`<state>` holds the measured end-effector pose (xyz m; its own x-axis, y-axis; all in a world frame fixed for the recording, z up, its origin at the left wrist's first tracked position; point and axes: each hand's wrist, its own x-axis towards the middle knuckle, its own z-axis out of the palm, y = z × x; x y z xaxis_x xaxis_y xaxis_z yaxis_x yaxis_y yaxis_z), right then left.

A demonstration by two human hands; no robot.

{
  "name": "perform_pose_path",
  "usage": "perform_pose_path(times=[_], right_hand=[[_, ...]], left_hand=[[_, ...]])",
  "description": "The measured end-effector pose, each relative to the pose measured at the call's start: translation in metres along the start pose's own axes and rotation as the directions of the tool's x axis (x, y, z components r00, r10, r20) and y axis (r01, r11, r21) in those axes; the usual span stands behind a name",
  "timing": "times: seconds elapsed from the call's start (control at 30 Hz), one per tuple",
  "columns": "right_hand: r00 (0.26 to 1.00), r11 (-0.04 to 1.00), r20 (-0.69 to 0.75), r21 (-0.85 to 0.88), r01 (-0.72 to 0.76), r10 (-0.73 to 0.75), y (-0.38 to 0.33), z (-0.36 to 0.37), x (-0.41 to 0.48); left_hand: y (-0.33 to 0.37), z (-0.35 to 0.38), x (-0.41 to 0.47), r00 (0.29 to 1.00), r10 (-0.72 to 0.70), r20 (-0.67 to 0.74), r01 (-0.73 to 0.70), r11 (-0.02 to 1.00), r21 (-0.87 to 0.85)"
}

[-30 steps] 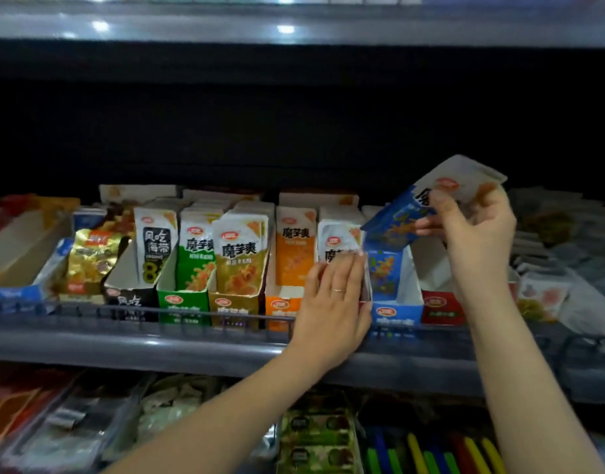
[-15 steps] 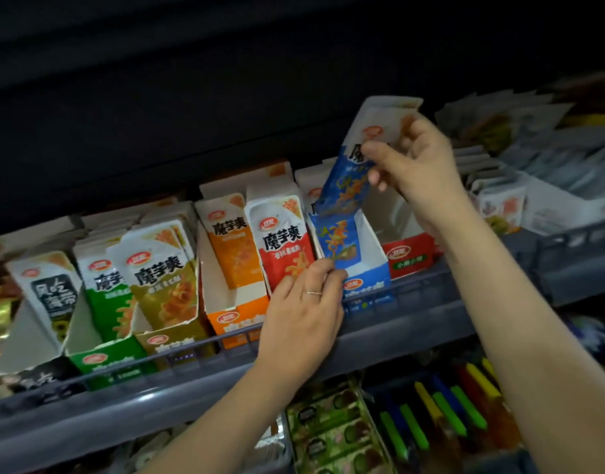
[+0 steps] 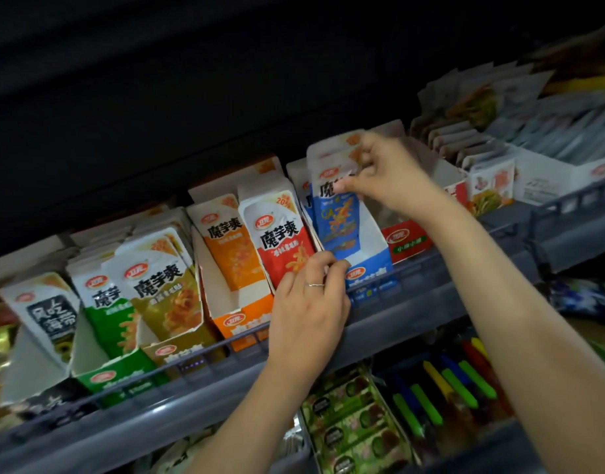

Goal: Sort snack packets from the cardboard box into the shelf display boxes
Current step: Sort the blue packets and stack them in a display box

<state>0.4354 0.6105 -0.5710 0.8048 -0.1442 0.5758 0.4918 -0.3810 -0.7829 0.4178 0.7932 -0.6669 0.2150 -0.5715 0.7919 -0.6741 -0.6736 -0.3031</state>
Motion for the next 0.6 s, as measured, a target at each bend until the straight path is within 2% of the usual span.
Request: perform_pose_path(times=[0.07, 0.13, 0.17, 0.37, 0.6], right_hand=[[1.0, 0.979, 0.018, -0.202, 0.018, -0.015, 0.003, 0.008, -0.002], [0.999, 0.887, 0.034, -0.458, 0.052, -0.041, 0.005, 0.014, -0.005], [0.998, 0.849, 0.045, -0.524, 0.069, -0.053, 0.006, 0.014, -0.006], [0.989, 0.764, 0.125, -0.629, 0.143, -0.082, 0.005, 0.009, -0.013], [0.994, 0.6, 0.027, -0.796, 0.084, -0.104, 0.005, 0.011, -0.012]], left_hand=[[0.0, 0.0, 0.0, 1.0, -0.003, 0.007, 0.003, 1.0, -0.001], [0.0, -0.001, 0.0, 1.0, -0.003, 0.011, 0.003, 1.0, -0.004], [0.0, -0.001, 0.0, 1.0, -0.002, 0.012, 0.002, 1.0, -0.003], [0.001, -0.003, 0.001, 1.0, -0.001, 0.005, 0.001, 1.0, 0.001], [0.0, -0.001, 0.0, 1.0, 0.004, -0.004, -0.004, 1.0, -0.016]])
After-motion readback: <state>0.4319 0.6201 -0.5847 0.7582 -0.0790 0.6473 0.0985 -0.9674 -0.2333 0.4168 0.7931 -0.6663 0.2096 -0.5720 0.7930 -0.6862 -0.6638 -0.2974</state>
